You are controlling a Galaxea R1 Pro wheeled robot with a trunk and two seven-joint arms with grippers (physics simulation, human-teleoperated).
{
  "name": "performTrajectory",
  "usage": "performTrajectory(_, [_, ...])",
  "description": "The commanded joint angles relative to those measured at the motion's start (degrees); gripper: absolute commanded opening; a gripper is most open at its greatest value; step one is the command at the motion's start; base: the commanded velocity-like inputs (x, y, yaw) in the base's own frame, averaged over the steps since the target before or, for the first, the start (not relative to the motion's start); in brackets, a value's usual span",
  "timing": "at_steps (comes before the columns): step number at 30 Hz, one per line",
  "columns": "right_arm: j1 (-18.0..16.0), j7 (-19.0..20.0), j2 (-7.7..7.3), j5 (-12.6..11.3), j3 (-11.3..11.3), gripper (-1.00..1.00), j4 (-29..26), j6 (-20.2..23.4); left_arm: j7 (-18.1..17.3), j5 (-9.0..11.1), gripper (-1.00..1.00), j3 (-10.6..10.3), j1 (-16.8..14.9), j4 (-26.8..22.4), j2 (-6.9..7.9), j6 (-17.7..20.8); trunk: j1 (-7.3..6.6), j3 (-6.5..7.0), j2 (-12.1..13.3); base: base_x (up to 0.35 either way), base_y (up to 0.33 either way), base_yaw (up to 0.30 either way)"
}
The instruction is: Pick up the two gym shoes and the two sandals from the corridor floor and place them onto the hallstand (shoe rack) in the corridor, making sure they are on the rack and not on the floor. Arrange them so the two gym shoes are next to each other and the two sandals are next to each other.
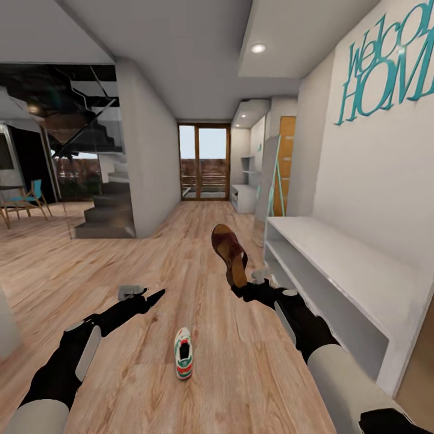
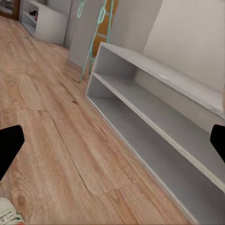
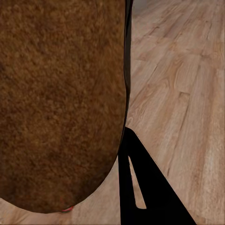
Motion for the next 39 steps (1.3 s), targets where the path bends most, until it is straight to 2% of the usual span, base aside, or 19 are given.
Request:
performTrajectory(1, [0.0, 0.3, 0.01, 0.3, -0.1, -1.0, -0.1, 0.3, -0.2, 0.5, 1.0, 0.0, 0.0, 0.0, 0.0, 0.6, -0.01, -0.1, 0.0, 0.022, -0.014, 0.282])
performTrajectory(4, [0.0, 0.3, 0.01, 0.3, -0.1, -1.0, -0.1, 0.3, -0.2, 0.7, 1.0, 0.0, 0.0, 0.0, 0.0, 0.6, -0.01, -0.19, 0.0, 0.008, -0.005, 0.282])
performTrajectory(8, [0.0, 0.3, 0.01, 0.3, -0.1, -1.0, -0.1, 0.3, -0.2, 1.9, 1.0, 0.0, 0.0, 0.0, 0.0, 0.6, -0.01, -0.32, 0.0, 0.061, -0.001, 0.282])
performTrajectory(15, [0.0, 0.3, -0.03, 0.2, -0.2, -1.0, -0.2, 0.3, -0.2, 2.6, 1.0, 0.0, 0.0, 0.0, 0.0, 0.6, -0.01, -0.48, 0.0, 0.278, -0.075, 0.238])
performTrajectory(39, [0.0, 0.3, -0.07, 0.2, -0.2, -1.0, -0.1, 0.3, -0.2, 2.7, 1.0, 0.1, 0.0, 0.0, 0.0, 0.6, -0.01, -0.5, 0.0, 0.288, -0.196, 0.011])
